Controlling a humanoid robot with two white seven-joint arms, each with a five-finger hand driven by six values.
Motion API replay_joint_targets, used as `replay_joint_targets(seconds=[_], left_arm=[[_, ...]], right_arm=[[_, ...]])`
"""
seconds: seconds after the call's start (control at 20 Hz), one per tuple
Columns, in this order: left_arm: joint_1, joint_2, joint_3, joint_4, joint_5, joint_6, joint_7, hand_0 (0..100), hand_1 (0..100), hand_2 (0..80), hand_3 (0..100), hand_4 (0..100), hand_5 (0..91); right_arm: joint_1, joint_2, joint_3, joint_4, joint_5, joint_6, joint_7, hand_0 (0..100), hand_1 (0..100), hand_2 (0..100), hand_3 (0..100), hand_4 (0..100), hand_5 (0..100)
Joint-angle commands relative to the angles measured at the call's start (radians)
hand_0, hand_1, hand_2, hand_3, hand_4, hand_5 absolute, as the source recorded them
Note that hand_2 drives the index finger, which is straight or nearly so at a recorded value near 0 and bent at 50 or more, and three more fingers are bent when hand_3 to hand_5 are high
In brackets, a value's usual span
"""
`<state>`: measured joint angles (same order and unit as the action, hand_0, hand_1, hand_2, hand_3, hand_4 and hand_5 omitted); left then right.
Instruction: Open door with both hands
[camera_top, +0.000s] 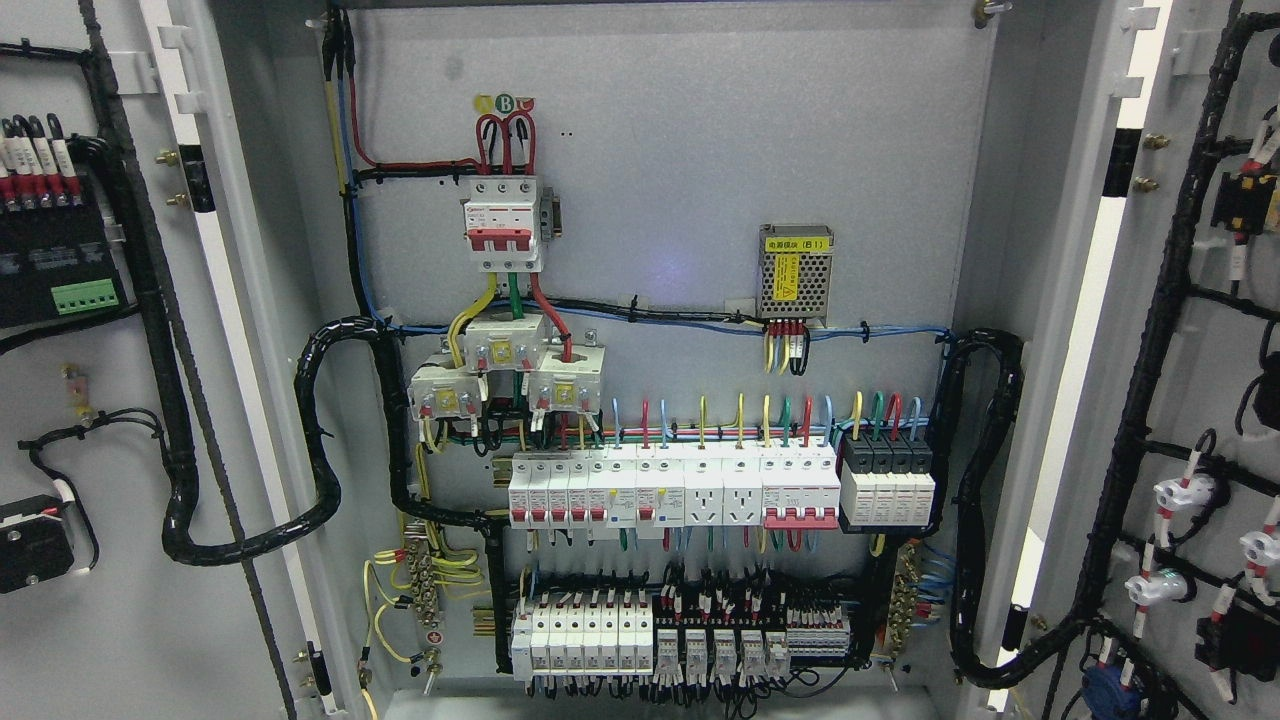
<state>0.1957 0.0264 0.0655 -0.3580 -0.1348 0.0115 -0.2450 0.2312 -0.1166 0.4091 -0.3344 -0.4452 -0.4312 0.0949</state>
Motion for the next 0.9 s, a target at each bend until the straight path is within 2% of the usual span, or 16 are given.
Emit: replay_joint_targets(seconds=[0.0,0.2,0.35,0.5,0.85], left_arm=[[-0.097,-0.048,0.085,0.405,-0.014,0.002,0.003,0,0,0.0,0,3,0.0],[-0.117,-0.054,0.1,0.444,-0.012,0.005,0.004,0,0,0.0,0,3,0.0],[-0.119,-0.054,0.108,0.45,-0.012,0.012,0.006,0,0,0.0,0,3,0.0],[-0.119,-0.056,0.109,0.445,-0.012,0.012,0.006,0,0,0.0,0,3,0.0],[-0.119,-0.056,0.123,0.433,-0.009,0.002,0.004,0,0,0.0,0,3,0.0]], right_arm=[[-0.052,0.077,-0.016,0.218,0.065,0.118,-0.069,11,0,0,0,0,0],[-0.052,0.086,-0.016,0.224,0.089,0.233,-0.069,11,0,0,0,0,0],[-0.052,0.098,-0.016,0.259,0.114,0.249,-0.073,11,0,0,0,0,0],[-0.052,0.112,-0.018,0.285,0.128,0.275,-0.096,11,0,0,0,0,0],[-0.046,0.135,-0.015,0.295,0.163,0.304,-0.096,11,0,0,0,0,0]])
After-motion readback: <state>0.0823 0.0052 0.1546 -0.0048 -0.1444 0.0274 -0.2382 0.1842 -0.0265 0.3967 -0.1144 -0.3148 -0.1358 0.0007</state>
